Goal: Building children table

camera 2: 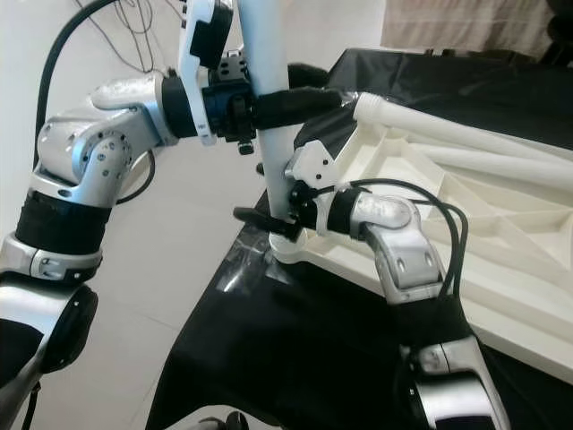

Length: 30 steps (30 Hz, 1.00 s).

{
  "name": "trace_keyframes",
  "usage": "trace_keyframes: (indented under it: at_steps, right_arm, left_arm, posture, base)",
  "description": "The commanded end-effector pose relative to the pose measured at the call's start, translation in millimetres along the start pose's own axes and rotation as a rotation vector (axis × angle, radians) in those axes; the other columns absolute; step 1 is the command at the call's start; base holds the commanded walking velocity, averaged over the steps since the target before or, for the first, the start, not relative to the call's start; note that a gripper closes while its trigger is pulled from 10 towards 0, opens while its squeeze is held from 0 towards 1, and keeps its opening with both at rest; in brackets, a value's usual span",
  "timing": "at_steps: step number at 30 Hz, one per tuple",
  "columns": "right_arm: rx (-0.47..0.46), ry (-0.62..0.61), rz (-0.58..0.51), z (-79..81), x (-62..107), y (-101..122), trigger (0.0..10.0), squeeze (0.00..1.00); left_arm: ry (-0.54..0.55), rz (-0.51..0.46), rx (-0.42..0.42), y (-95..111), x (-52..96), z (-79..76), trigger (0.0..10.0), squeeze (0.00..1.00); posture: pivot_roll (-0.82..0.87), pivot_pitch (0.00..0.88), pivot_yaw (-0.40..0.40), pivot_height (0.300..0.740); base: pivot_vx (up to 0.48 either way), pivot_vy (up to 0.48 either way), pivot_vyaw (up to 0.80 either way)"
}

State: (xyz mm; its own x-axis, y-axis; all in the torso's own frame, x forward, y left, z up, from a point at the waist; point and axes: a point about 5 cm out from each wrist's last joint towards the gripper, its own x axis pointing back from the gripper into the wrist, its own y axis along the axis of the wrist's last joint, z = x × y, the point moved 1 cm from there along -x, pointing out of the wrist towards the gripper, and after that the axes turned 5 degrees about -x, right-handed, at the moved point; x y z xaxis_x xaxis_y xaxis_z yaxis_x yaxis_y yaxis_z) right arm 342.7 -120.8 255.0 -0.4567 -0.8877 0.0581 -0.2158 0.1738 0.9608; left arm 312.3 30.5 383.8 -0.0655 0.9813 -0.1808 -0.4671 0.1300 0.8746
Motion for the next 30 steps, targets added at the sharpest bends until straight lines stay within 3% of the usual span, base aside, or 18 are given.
trace_keyframes:
  at_steps: [1,11,12,13,14,15,19,20,21,22,23,24,25,27,30]
  right_arm:
    - [-0.019,0.108,0.01,14.3,-21.6,-5.4,0.0,0.0]
    - [-0.046,0.172,-0.002,13.0,-29.7,-9.4,0.0,0.0]
    - [-0.051,0.169,-0.003,12.4,-29.5,-11.7,0.0,0.0]
    - [-0.051,0.169,-0.003,12.4,-29.5,-11.7,0.0,0.0]
    - [-0.057,0.146,0.006,12.3,-29.0,-14.1,0.0,0.0]
    - [-0.066,0.105,0.024,12.6,-28.4,-18.7,0.0,0.0]
    - [-0.119,0.011,0.053,12.0,-27.5,-25.6,0.0,0.0]
    - [-0.152,-0.168,0.098,12.2,-26.5,-35.3,0.0,0.0]
    - [-0.267,-0.498,0.136,22.5,-16.4,-54.9,0.0,0.0]
    - [-0.35,-0.749,0.185,30.8,0.2,-69.7,0.0,0.0]
    - [-0.35,-0.749,0.185,30.8,0.2,-69.7,0.0,0.0]
    - [-0.4,-0.823,0.216,50.4,9.2,-80.9,0.0,0.0]
    - [-0.4,-0.823,0.216,50.4,9.2,-80.9,0.0,0.0]
    - [-0.42,-0.798,0.213,67.6,9.3,-87.0,0.0,0.0]
    - [-0.426,-0.783,0.173,69.8,2.0,-81.6,0.0,0.0]
  left_arm:
    - [-0.065,0.028,0.005,-5.8,-8.7,-11.4,0.0,0.0]
    - [-0.036,0.032,0.005,-14.7,-0.8,-5.3,0.0,0.0]
    - [-0.019,0.021,0.014,-15.3,0.1,-3.6,0.0,0.78]
    - [-0.019,0.021,0.014,-15.3,0.1,-3.6,0.0,0.78]
    - [-0.006,0.022,0.012,-15.7,0.6,-2.7,8.4,1.0]
    - [0.023,0.025,0.007,-16.1,1.9,-0.5,10.0,1.0]
    - [0.033,0.027,0.006,-16.3,4.0,0.1,10.0,1.0]
    - [0.049,0.024,0.007,-16.1,8.3,2.2,10.0,0.0]
    - [0.065,0.025,0.009,-15.8,13.6,4.3,10.0,0.0]
    - [0.076,0.024,0.009,-15.5,17.1,5.7,10.0,0.0]
    - [0.076,0.024,0.009,-15.5,17.1,5.7,10.0,0.0]
    - [0.085,0.026,0.011,-14.7,21.5,8.2,10.0,0.0]
    - [0.085,0.026,0.011,-14.7,21.5,8.2,10.0,0.0]
    - [0.085,0.031,0.007,-14.2,27.0,9.5,10.0,0.0]
    - [0.08,0.037,0.002,-13.9,27.7,9.9,10.0,0.0]
  posture:
    - [-0.04,0.201,0.087,0.74]
    - [-0.05,0.204,0.079,0.74]
    - [-0.06,0.205,0.079,0.74]
    - [-0.06,0.205,0.079,0.74]
    - [-0.06,0.208,0.074,0.74]
    - [-0.06,0.208,0.074,0.74]
    - [-0.07,0.213,0.066,0.74]
    - [-0.07,0.218,0.054,0.74]
    - [-0.07,0.218,0.039,0.74]
    - [-0.07,0.218,0.039,0.74]
    - [-0.07,0.218,0.039,0.74]
    - [-0.05,0.233,0.045,0.74]
    - [-0.05,0.233,0.045,0.74]
    - [-0.07,0.225,0.063,0.74]
    - [-0.07,0.227,0.065,0.74]
  base:
    - [0.0,0.0,0.0]
    - [0.0,0.0,0.0]
    - [0.0,0.0,0.0]
    - [0.0,0.0,0.0]
    - [0.0,0.0,0.0]
    - [0.0,0.0,0.0]
    - [0.0,0.0,0.0]
    - [0.0,0.0,0.0]
    - [0.0,0.0,0.0]
    - [0.0,0.0,0.0]
    - [0.0,0.0,0.0]
    - [0.0,0.0,0.0]
    - [0.0,0.0,0.0]
    - [0.0,0.0,0.0]
    - [0.0,0.0,0.0]
